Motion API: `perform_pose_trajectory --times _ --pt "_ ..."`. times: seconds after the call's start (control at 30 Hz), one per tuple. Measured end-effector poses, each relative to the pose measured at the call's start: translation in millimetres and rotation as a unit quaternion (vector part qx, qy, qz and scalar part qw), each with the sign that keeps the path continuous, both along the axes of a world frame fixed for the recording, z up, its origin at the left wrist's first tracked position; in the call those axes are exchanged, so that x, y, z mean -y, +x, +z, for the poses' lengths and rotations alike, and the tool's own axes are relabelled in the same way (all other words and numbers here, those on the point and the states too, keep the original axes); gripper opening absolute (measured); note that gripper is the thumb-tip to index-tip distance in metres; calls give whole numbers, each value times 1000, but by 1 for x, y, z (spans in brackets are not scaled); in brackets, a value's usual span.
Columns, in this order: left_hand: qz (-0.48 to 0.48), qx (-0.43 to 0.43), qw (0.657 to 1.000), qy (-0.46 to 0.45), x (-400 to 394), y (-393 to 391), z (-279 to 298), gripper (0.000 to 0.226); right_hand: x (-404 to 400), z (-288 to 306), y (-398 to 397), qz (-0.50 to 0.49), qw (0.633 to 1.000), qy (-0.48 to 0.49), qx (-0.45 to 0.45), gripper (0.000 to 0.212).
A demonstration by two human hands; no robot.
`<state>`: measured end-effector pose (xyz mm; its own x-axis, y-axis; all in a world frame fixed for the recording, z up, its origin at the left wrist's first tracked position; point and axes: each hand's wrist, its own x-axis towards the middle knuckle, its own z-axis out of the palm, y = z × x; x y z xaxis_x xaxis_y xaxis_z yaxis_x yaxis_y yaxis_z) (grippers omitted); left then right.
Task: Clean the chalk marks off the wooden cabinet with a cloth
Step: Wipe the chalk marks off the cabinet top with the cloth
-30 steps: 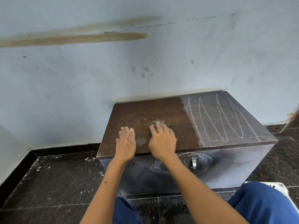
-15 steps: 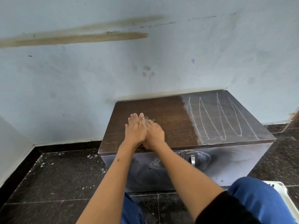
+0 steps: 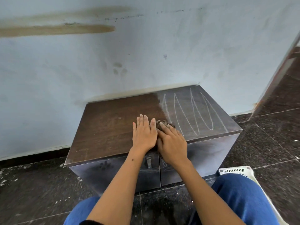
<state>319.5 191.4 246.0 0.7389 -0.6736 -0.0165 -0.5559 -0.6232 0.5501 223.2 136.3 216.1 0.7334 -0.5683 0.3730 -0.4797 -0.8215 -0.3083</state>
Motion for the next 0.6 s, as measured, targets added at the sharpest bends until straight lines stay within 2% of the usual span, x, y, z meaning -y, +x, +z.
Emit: perform_pose_trajectory --times 0.1,0.2,0.3,0.4,0.47,0.6 --pt "7 30 1000 3 8 7 -2 60 14 7 0 -28 997 37 -54 44" --pt "18 47 999 5 14 14 -4 60 17 9 20 -32 996 56 -69 45" --pt "36 38 999 4 26 17 -6 60 13 7 17 0 999 35 -38 51" --pt "39 50 998 10 42 19 -10 59 11 -1 -10 -1 1000 17 -8 47" --pt "28 77 996 30 50 22 -12 59 15 -2 -19 -18 1000 5 2 47" --pt "17 123 987 100 56 33 -18 60 33 6 -9 -20 999 15 -40 59"
